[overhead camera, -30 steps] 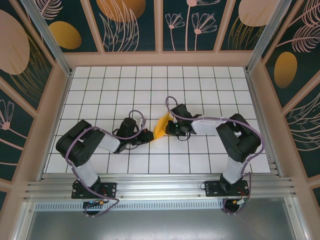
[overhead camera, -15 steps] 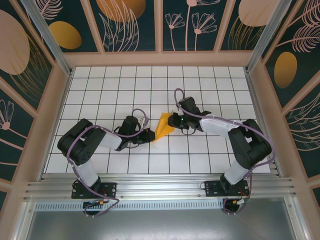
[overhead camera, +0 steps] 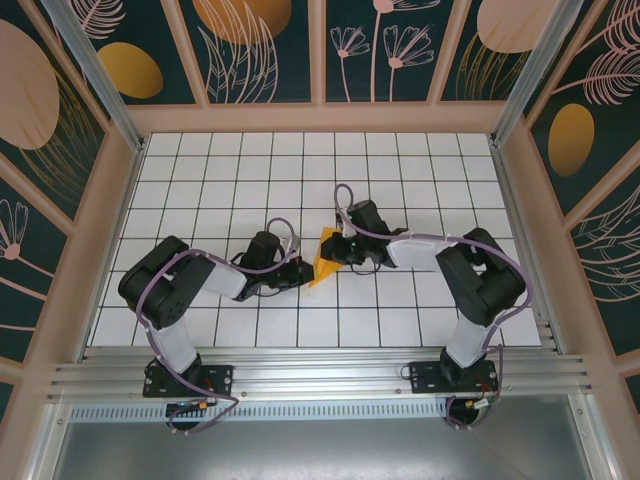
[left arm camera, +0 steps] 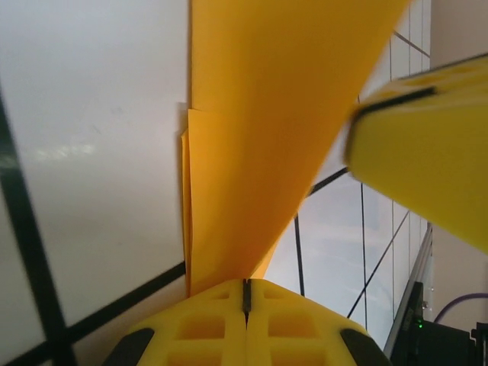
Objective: Fold a paper plane with a square sheet of paper (pick it up from the middle)
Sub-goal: Fourth fold the wing at the center of the table.
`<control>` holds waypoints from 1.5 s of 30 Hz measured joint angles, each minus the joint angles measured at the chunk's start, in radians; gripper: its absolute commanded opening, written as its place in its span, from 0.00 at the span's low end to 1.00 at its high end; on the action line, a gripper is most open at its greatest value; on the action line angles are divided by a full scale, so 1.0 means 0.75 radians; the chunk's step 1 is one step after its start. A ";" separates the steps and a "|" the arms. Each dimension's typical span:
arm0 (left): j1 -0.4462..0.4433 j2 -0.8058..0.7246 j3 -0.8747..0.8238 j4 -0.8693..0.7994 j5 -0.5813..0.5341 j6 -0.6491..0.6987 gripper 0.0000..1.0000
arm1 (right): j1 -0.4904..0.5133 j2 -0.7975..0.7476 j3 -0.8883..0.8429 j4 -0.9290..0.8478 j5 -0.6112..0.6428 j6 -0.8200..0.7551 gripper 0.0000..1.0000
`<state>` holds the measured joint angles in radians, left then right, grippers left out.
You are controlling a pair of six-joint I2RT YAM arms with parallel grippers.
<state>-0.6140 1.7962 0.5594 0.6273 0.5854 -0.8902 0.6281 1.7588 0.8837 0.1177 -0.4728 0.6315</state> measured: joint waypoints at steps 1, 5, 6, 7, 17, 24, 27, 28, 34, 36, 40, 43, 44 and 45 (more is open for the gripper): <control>-0.006 0.000 0.000 -0.003 0.006 -0.004 0.00 | 0.000 0.014 0.003 0.005 0.000 0.003 0.13; -0.020 0.000 0.000 -0.007 0.017 -0.018 0.00 | -0.018 0.056 0.013 0.034 -0.001 0.009 0.13; -0.021 -0.001 0.000 -0.009 0.016 -0.018 0.00 | -0.023 0.060 0.013 0.039 -0.001 0.009 0.13; -0.021 -0.001 0.000 -0.010 0.015 -0.019 0.00 | -0.027 0.061 0.013 0.043 -0.001 0.010 0.13; -0.021 -0.003 -0.012 0.010 -0.002 -0.095 0.00 | -0.039 0.020 0.024 0.023 0.007 -0.012 0.19; -0.020 -0.003 -0.045 0.074 -0.007 -0.197 0.00 | -0.086 -0.162 -0.071 0.040 0.001 -0.017 0.19; -0.011 -0.003 -0.069 0.115 0.008 -0.249 0.00 | -0.087 -0.165 -0.115 0.052 -0.002 -0.002 0.18; -0.006 -0.003 -0.077 0.128 0.014 -0.266 0.00 | -0.087 -0.165 -0.131 0.057 -0.010 0.005 0.18; 0.010 -0.003 -0.085 0.141 0.022 -0.292 0.00 | -0.077 -0.131 -0.144 0.102 -0.051 0.035 0.17; 0.010 -0.003 -0.085 0.141 0.022 -0.295 0.00 | -0.069 -0.107 -0.139 0.117 -0.069 0.043 0.17; 0.010 -0.003 -0.085 0.141 0.027 -0.300 0.00 | -0.053 -0.049 -0.106 0.129 -0.091 0.044 0.17; 0.010 -0.003 -0.084 0.140 0.028 -0.307 0.00 | -0.049 -0.009 -0.080 0.139 -0.098 0.045 0.17; 0.010 -0.003 -0.084 0.140 0.030 -0.307 0.00 | -0.048 0.004 -0.073 0.142 -0.101 0.046 0.17; 0.010 -0.003 -0.084 0.140 0.033 -0.307 0.00 | -0.048 0.013 -0.069 0.148 -0.101 0.049 0.17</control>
<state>-0.6067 1.7943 0.4965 0.7322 0.6102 -1.1206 0.5919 1.7683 0.8318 0.2287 -0.5484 0.6682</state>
